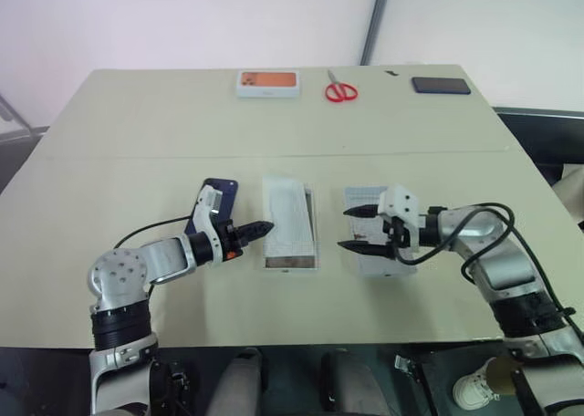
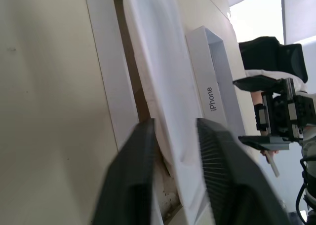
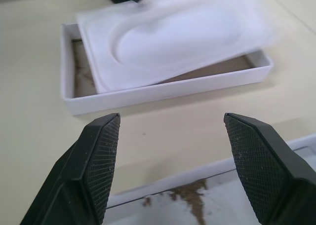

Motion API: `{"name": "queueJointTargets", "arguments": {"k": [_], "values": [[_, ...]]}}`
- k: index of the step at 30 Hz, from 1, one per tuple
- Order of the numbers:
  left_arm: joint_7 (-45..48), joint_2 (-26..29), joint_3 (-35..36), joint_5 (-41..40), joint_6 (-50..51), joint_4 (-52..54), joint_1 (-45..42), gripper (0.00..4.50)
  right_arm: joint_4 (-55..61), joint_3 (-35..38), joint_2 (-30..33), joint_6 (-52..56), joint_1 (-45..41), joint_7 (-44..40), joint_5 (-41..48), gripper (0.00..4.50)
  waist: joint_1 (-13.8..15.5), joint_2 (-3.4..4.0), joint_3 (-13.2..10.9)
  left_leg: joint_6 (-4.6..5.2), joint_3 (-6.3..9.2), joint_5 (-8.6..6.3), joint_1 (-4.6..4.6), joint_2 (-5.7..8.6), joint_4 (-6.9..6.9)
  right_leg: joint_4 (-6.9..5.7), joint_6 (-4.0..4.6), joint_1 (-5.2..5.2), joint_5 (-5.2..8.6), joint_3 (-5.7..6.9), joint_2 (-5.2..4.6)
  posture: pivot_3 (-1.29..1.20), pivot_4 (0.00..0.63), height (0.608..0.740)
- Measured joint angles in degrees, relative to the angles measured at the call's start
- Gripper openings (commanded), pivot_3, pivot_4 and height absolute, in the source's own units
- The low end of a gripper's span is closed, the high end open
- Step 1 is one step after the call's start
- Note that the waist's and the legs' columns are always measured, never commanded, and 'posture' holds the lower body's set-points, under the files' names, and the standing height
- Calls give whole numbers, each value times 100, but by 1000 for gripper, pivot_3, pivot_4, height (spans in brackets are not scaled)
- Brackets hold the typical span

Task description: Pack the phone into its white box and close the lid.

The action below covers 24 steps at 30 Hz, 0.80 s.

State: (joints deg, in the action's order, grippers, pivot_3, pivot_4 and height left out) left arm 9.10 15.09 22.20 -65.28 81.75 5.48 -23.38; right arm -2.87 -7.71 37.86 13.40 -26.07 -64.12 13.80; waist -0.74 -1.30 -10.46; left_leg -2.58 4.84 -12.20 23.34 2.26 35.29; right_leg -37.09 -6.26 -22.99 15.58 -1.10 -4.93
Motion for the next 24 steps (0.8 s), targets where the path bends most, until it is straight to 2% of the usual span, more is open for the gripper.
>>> {"name": "queueJointTargets", "arguments": {"k": [1, 8, 10, 12, 16, 19, 24], "values": [[19, 14, -3, -32, 7, 27, -6, 3340, -49, 0, -50, -19, -56, 31, -8, 3528, -4, 0, 0, 0, 1, 0, -1, -1, 0, -1, 0, 0, 0, 0, 1, 0, 150, 740], [329, 408, -156, -41, -143, 164, -10, 3340, -303, -9, -762, -144, -554, 502, -44, 3528, -5, 0, 0, -4, 1, 2, 1, -1, -3, -3, 0, -5, 0, -1, 2, 0, 150, 740], [629, 644, -303, 198, -557, 289, 18, 3377, -307, -39, -967, -174, -636, 692, -141, 2997, -4, 0, 0, -7, 1, 4, 2, -1, -4, -2, 1, -6, 0, -1, 3, 0, 150, 740], [1103, 1009, -463, 600, -1204, 522, 62, 3377, -306, -161, -1201, -209, -640, 863, -245, 2246, -9, 3, -1, -10, -1, 6, 2, -1, -10, -3, 3, -10, 0, -4, 3, 0, 150, 740], [1880, 1382, -536, 1193, -2344, 626, 270, 3377, -349, -488, -1499, -361, -640, 1130, -564, 102, -7, 3, -1, -12, -2, 7, 2, -2, -13, -2, 4, -14, 0, -6, 1, 0, 150, 740], [2214, 1753, -792, 1795, -2927, 531, 522, 3377, -668, -907, -1611, -563, -729, 1485, -1200, 43, -14, 3, -1, -11, -4, 7, 2, 0, -14, -1, 5, -15, 0, -6, 1, 0, 150, 740], [2797, 1810, -864, 2314, -3888, 416, 895, 3377, -1015, -1186, -1771, -644, -847, 1780, -1692, 43, -8, 4, -2, -11, 0, 7, 8, -8, -14, -2, 4, -23, 0, -7, -2, 0, 150, 740]]}}
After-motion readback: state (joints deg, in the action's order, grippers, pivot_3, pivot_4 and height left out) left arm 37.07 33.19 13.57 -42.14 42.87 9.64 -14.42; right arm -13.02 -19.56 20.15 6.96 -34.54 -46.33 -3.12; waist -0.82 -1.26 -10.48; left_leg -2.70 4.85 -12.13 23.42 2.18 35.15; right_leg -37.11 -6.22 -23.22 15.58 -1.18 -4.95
